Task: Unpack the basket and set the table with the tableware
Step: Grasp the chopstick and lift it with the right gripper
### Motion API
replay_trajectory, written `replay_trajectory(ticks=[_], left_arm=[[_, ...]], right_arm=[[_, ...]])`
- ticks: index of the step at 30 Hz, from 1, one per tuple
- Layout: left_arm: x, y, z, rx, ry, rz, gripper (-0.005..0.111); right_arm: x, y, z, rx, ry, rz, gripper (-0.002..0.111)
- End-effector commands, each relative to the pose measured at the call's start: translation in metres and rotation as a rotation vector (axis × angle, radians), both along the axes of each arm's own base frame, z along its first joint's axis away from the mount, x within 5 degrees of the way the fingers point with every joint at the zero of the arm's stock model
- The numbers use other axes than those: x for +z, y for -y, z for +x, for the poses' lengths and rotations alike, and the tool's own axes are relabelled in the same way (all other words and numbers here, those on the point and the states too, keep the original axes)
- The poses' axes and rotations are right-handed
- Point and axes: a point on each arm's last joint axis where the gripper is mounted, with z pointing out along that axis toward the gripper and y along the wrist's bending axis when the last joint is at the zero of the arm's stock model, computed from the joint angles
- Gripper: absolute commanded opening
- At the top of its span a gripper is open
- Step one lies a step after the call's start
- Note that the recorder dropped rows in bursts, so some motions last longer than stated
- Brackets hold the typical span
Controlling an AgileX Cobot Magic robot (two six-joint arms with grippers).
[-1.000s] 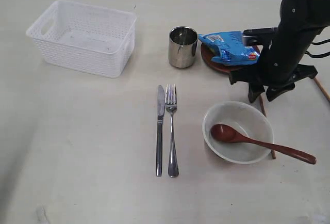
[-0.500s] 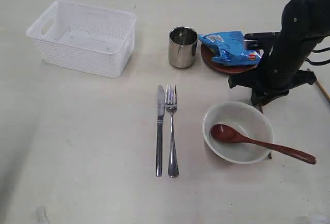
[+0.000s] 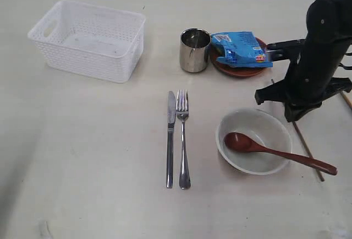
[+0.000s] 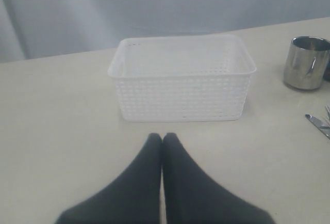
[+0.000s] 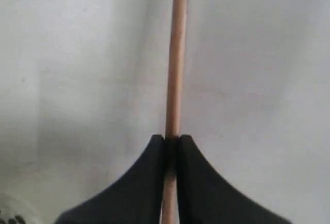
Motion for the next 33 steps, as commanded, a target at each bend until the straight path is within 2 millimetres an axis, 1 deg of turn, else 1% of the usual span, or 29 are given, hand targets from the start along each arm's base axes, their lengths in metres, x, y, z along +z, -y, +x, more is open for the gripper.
replay_trajectory(ticks=[1,9,14,18,22,27,29,33], left_arm=[[0.000,0.000,0.000,-0.006,0.001,0.000,0.000],[0.000,0.000,0.000,-0.006,0.001,0.000,0.000],[0.000,0.000,0.000,-0.006,0.001,0.000,0.000],[0.000,0.000,0.000,-0.006,0.001,0.000,0.000],[0.000,0.000,0.000,-0.006,0.001,0.000,0.000],[0.000,0.000,0.000,-0.006,0.001,0.000,0.000],[0.000,0.000,0.000,-0.006,0.001,0.000,0.000],[0.000,0.000,0.000,-0.006,0.001,0.000,0.000]], right_arm=[[0.024,0.008,-0.007,-0.006,0.010,-0.035,0.000],[0.070,0.012,-0.024,-0.029,0.065,-0.028,0.000],[0.105,0.016,-0.040,-0.040,0.129,-0.017,0.000],[0.127,0.020,-0.054,-0.049,0.125,-0.024,0.000],[0.151,0.017,-0.063,-0.063,0.136,0.032,0.000],[0.170,0.007,-0.078,-0.097,0.176,0.193,0.000],[0.174,0.002,-0.082,-0.080,0.176,0.255,0.000],[0.179,-0.007,-0.086,-0.109,0.160,0.371,0.000]])
